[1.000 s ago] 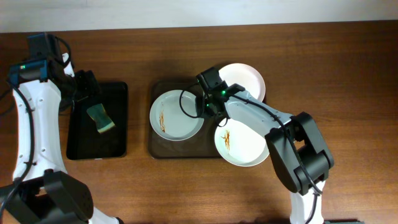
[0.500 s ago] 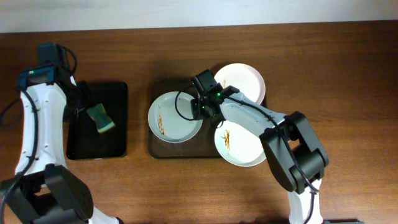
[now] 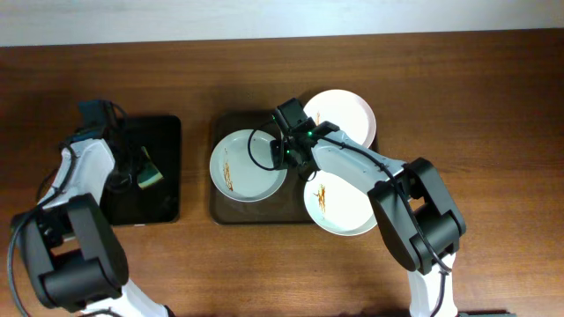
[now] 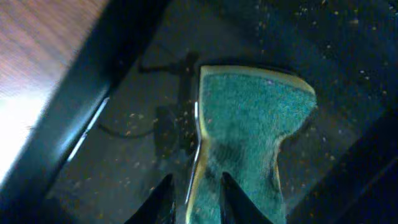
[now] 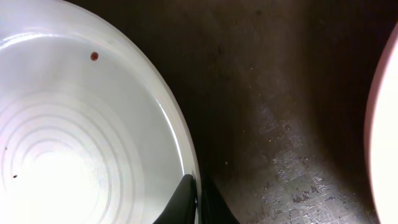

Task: Clean dirty plates on tray and stack at the side
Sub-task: 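Lift the sponge with the left gripper and move it over the left plate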

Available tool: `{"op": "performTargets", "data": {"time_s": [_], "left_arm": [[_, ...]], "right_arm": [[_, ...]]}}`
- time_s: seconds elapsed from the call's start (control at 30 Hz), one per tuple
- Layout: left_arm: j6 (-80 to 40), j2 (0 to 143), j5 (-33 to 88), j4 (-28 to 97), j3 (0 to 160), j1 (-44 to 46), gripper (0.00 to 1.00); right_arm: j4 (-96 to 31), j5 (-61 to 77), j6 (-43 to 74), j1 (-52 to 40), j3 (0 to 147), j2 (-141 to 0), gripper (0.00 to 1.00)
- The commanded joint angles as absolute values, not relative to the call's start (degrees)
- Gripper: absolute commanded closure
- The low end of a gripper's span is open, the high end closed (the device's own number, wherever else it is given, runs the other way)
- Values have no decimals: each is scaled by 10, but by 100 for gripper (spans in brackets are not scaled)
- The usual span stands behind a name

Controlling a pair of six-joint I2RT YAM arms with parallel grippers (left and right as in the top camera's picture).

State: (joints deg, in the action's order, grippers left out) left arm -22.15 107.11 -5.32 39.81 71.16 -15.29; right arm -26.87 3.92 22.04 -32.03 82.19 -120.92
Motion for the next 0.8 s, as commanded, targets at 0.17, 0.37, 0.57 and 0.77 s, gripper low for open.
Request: {"op": "performTargets", "data": {"time_s": [0.17,0.37,0.57,0.77], "left_arm": [[-192,1089,10,368,712,-154,45],[-192,1088,18,407,764,-153,40],[-277,1091,-25,415,767,-136,58],[-304,1143,-20,384,758,-135,60]], "right_arm": [[-268,42,215,-326,823,-1222,96],[-265,42,215,-326,823,-1222,96],[-260,42,215,-326,823,-1222,96],[-261,42,215,-326,823,-1222,96]]}}
